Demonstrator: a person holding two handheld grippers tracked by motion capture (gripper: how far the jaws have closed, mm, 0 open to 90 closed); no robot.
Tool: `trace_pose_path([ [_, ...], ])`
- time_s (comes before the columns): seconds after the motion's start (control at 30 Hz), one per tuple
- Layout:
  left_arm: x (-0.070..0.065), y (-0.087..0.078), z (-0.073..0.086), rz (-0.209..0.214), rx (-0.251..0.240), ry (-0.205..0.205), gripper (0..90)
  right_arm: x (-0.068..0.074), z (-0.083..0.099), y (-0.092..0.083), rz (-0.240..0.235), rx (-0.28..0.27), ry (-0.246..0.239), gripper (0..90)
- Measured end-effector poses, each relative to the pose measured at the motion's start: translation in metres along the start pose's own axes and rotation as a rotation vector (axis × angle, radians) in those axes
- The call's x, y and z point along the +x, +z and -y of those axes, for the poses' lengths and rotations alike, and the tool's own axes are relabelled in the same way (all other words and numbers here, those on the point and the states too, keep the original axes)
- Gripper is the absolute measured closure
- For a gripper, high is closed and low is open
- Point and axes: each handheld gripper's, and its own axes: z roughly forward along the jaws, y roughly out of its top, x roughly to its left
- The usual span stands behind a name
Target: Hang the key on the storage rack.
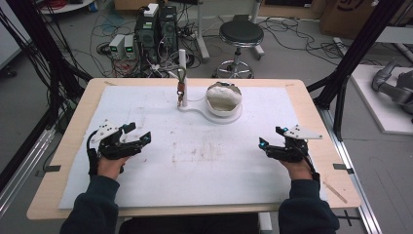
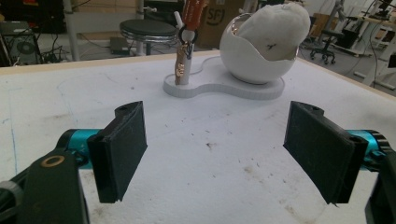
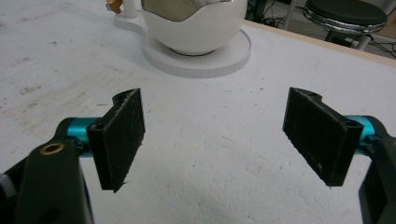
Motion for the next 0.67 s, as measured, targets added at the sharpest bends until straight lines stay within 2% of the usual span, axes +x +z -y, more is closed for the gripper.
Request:
trace_pose_path([
  [0.67, -0.0011, 0.0026, 0.0005, -0.006, 0.009, -0.003, 20.8, -0.0002, 0.0023, -0.0004, 0.011, 0.009, -0.005, 21.2],
])
